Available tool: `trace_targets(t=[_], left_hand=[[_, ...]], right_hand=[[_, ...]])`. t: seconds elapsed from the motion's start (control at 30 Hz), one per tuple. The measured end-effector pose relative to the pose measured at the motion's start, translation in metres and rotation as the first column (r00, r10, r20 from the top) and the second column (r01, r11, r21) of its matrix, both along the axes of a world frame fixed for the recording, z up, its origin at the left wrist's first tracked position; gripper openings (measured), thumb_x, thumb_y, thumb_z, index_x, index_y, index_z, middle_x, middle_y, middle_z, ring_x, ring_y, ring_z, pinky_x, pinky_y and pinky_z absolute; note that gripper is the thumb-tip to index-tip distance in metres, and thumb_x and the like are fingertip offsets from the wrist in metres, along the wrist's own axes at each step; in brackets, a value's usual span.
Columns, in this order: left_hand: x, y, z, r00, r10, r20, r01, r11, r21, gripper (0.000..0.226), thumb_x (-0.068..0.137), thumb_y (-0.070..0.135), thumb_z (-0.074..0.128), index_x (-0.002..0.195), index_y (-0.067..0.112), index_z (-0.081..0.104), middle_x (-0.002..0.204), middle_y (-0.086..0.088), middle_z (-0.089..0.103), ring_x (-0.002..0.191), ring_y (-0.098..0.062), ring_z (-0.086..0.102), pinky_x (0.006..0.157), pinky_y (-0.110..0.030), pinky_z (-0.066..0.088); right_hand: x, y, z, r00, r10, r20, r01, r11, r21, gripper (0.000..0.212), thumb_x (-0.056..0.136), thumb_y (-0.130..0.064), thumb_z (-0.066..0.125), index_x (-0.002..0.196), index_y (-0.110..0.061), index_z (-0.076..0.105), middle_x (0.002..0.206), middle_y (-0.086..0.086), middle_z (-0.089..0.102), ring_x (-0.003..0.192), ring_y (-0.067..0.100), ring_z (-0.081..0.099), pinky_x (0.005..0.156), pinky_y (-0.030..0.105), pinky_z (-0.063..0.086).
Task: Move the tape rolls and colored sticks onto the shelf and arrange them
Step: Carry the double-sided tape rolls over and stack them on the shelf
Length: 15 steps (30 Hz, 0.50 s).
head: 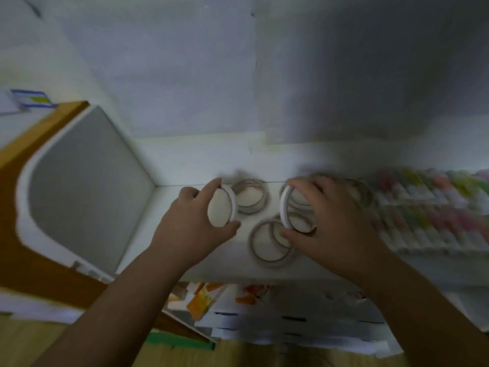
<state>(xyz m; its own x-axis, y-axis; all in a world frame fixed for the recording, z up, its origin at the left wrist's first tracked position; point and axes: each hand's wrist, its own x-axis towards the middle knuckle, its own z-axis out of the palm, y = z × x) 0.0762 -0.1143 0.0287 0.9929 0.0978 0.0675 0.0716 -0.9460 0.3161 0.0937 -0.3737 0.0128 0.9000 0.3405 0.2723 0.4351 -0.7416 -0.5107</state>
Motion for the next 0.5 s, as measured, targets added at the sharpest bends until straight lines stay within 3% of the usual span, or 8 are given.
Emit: trace_targets(t=[0.13, 0.33, 0.5], left_hand=[[-0.037, 0.032, 0.005, 0.999, 0.034, 0.027, -0.034, 0.999, 0.011, 0.087, 0.065, 0.076, 0.066, 0.138, 0.049, 0.028, 0.128, 0.002, 0.045, 0.106, -0.020, 0.055, 0.082, -0.031, 0.049], [-0.091, 0.085, 0.002, 0.998, 0.034, 0.049, -0.033, 0.999, -0.021, 0.085, 0.068, 0.078, 0.062, 0.139, 0.047, 0.025, 0.136, 0.009, 0.039, 0.117, -0.017, 0.049, 0.090, -0.032, 0.049], [-0.148, 0.137, 0.008, 0.995, -0.009, 0.099, 0.015, 0.998, -0.062, 0.091, 0.065, 0.083, 0.054, 0.143, 0.043, 0.029, 0.131, 0.012, 0.044, 0.115, -0.010, 0.047, 0.090, -0.029, 0.049]], right_hand=[[-0.007, 0.043, 0.005, 0.996, 0.085, -0.009, -0.085, 0.996, -0.006, 0.081, 0.075, -0.052, 0.075, 0.143, -0.047, 0.032, 0.131, -0.011, 0.036, 0.122, 0.015, 0.040, 0.095, 0.030, 0.042], [-0.031, 0.118, 0.012, 0.994, 0.111, 0.009, -0.110, 0.991, -0.074, 0.080, 0.074, -0.056, 0.076, 0.142, -0.045, 0.034, 0.140, -0.011, 0.034, 0.129, 0.015, 0.034, 0.091, 0.027, 0.038], [-0.064, 0.184, 0.019, 0.980, 0.197, -0.013, -0.197, 0.976, -0.095, 0.080, 0.074, -0.056, 0.075, 0.141, -0.045, 0.033, 0.124, -0.010, 0.038, 0.109, 0.011, 0.043, 0.082, 0.024, 0.039]])
